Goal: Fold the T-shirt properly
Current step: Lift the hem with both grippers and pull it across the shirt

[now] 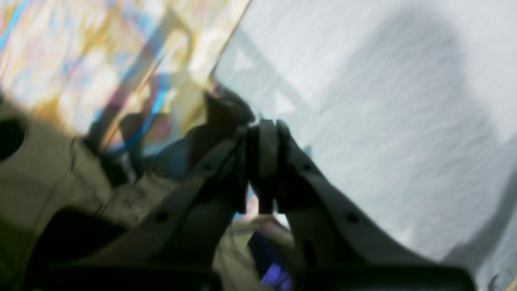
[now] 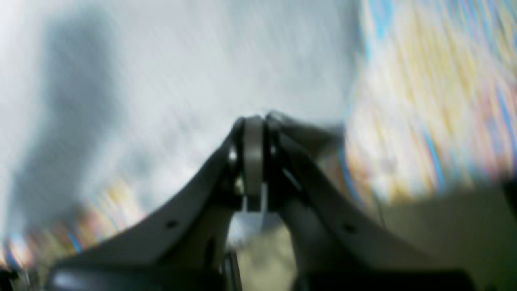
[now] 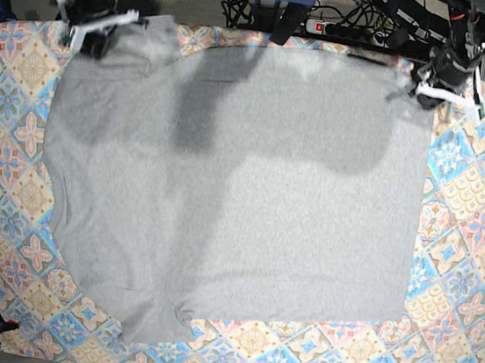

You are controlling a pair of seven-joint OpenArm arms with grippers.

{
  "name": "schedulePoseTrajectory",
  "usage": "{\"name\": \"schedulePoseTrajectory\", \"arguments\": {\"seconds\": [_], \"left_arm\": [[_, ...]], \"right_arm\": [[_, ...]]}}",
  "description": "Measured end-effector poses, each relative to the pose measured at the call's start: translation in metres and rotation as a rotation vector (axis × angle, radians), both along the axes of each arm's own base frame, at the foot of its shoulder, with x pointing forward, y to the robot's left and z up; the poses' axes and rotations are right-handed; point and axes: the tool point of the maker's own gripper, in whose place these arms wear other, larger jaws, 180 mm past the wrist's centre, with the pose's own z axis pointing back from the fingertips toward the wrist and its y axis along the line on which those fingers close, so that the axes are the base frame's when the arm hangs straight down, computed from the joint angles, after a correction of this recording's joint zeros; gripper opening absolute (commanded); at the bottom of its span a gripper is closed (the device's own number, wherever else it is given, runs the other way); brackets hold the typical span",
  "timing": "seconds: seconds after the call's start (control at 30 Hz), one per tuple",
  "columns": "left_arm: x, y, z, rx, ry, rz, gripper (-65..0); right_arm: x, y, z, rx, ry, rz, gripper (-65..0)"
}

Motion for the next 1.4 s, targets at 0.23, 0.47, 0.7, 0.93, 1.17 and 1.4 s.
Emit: {"name": "schedulePoseTrajectory", "arguments": {"seconds": [0.23, 0.47, 0.7, 0.93, 1.17, 1.4], "left_arm": [[0.051, -0.002, 0.028, 0.007, -0.137, -0.011, -65.0], [0.100, 0.002, 0.056, 0.045, -0.251, -0.020, -65.0], [0.136, 0.012, 0.062, 0.086, -0.288, -0.006, -65.0], [0.157, 0.021, 0.041, 0.069, -0.243, 0.033, -65.0], [0.174, 0.024, 0.042, 0.061, -0.260, 0.044, -65.0], [0.172, 0.025, 0.024, 0.037, -0.213, 0.061, -65.0]], "right_arm": [[0.061, -0.006, 0.023, -0.014, -0.136, 0.005, -65.0], [0.117, -0.003, 0.038, 0.017, -0.155, 0.007, -65.0], [0.174, -0.005, 0.054, 0.042, -0.233, -0.001, -65.0], [0.215, -0.013, 0.039, 0.073, -0.223, -0.039, -65.0], [0.245, -0.003, 0.023, 0.095, -0.182, -0.023, -64.9], [0.266, 0.041, 0.011, 0.121, -0.144, 0.088, -60.4]]}}
